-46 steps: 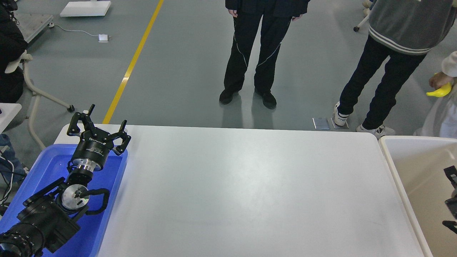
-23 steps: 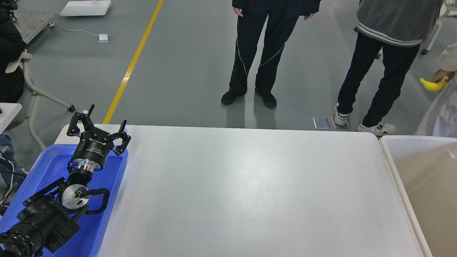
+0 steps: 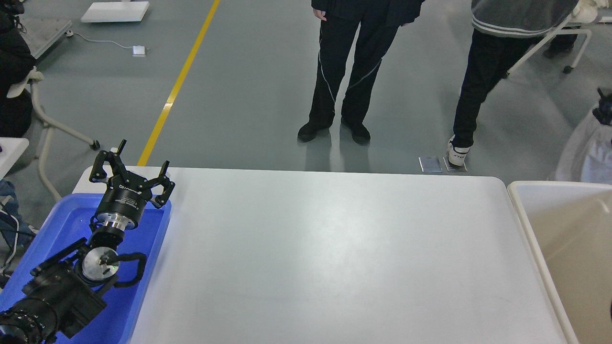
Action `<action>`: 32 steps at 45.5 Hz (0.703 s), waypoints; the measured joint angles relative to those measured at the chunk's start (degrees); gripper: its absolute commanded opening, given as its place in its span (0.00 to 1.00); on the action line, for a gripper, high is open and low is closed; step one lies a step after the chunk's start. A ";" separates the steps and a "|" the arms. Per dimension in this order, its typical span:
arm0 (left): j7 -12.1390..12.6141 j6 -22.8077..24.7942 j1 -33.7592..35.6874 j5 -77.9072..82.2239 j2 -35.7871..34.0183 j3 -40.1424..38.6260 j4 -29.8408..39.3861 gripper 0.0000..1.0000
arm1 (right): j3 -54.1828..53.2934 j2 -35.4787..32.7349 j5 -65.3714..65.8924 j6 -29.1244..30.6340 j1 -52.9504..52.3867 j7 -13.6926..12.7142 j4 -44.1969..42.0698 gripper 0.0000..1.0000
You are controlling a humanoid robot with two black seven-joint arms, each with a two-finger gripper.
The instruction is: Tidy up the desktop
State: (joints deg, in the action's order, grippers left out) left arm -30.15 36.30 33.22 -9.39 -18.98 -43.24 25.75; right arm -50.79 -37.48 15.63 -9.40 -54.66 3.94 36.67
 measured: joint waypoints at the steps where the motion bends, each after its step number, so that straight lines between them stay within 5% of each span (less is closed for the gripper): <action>1: 0.00 0.00 0.00 -0.01 0.00 0.00 -0.01 1.00 | -1.22 0.14 0.02 0.24 0.36 0.07 0.48 1.00; 11: 0.00 0.00 0.00 -0.01 0.00 0.00 -0.01 1.00 | -13.14 2.27 0.18 5.33 5.61 3.07 4.48 1.00; 32: 0.00 0.00 0.01 -0.01 -0.01 0.00 -0.01 1.00 | -19.48 9.56 0.85 14.22 20.04 17.57 6.11 1.00</action>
State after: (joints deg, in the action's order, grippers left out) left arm -30.15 36.30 33.23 -9.40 -18.99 -43.24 25.74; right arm -70.27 -27.92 16.48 4.82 -34.62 21.50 42.77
